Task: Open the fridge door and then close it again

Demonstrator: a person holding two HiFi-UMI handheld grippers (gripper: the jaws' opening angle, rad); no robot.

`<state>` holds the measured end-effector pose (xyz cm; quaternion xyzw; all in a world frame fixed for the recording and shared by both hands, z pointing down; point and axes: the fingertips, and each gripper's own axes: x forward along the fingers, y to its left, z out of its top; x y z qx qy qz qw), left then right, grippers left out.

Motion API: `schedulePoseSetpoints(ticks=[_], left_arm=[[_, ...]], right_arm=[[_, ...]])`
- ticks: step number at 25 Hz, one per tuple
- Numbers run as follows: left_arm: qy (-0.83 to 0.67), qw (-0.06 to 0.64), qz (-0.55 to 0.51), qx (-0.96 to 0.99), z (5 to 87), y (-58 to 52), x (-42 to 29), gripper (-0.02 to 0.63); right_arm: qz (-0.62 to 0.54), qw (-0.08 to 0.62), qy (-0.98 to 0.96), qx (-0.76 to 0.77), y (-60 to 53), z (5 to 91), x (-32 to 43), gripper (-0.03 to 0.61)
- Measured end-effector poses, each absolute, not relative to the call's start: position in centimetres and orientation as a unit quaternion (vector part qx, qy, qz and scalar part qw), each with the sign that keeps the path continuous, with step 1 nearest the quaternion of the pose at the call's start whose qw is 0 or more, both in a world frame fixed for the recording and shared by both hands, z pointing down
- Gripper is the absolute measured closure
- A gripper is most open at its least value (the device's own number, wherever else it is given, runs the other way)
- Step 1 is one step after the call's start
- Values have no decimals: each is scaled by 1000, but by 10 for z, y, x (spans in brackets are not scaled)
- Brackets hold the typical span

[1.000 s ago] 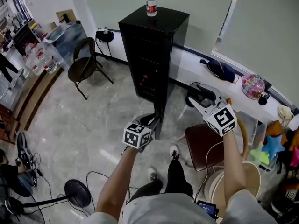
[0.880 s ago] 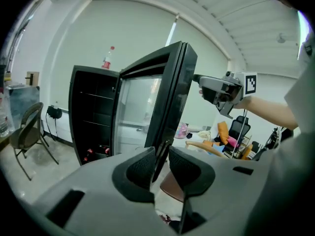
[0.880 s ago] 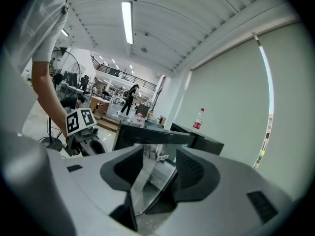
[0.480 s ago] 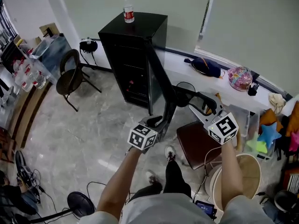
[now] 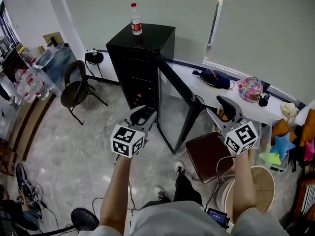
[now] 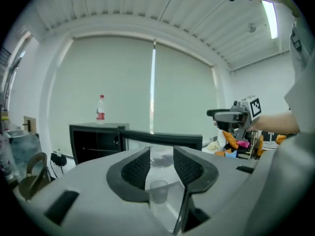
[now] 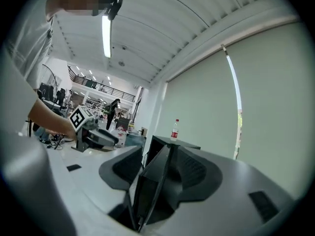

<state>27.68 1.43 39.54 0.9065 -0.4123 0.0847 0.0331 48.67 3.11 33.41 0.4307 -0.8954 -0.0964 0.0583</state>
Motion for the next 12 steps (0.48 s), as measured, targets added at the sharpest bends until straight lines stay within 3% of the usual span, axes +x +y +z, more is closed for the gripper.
schedulePoseSetpoints(ticks=[12], left_arm=[[-537, -28, 57, 841, 311, 70, 147, 479]], right_arm=[[-123, 67, -880, 455, 69, 297, 472, 354]])
